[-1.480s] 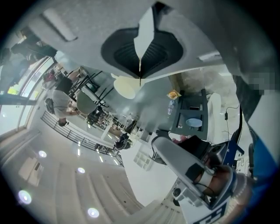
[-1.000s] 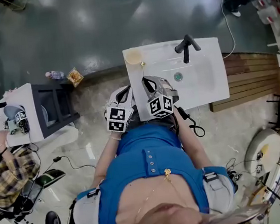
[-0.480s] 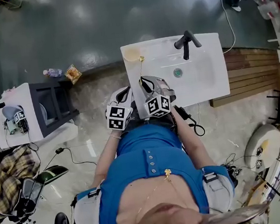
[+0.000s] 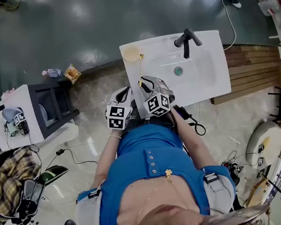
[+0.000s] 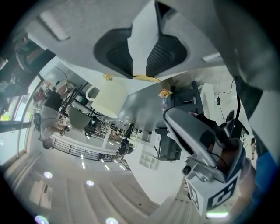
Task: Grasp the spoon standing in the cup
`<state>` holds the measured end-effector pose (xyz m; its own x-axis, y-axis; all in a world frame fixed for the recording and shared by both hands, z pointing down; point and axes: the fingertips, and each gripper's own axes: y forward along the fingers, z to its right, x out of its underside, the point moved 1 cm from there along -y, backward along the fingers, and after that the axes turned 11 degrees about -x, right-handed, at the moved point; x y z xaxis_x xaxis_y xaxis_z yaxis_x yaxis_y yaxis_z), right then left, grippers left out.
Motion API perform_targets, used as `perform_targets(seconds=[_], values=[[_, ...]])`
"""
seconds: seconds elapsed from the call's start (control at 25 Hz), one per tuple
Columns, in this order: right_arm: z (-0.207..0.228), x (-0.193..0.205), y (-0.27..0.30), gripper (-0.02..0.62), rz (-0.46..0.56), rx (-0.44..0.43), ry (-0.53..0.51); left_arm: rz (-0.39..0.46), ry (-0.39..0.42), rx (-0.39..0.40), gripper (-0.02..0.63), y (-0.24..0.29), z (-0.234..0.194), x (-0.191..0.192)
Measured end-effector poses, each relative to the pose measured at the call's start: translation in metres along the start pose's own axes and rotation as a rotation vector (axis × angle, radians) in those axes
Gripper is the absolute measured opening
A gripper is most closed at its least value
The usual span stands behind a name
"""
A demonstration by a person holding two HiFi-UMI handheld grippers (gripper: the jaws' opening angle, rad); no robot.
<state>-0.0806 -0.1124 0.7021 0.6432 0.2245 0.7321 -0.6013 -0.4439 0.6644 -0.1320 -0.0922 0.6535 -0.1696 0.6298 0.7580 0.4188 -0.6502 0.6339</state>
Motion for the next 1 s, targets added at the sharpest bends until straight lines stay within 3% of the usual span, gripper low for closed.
perform_targets(seconds=[1.0], values=[[-0.01,0.027,0.008,0.087,-0.061,-0.168,0.365,-0.026,0.02,0.045,0.0,0.006,0.01,0.003]])
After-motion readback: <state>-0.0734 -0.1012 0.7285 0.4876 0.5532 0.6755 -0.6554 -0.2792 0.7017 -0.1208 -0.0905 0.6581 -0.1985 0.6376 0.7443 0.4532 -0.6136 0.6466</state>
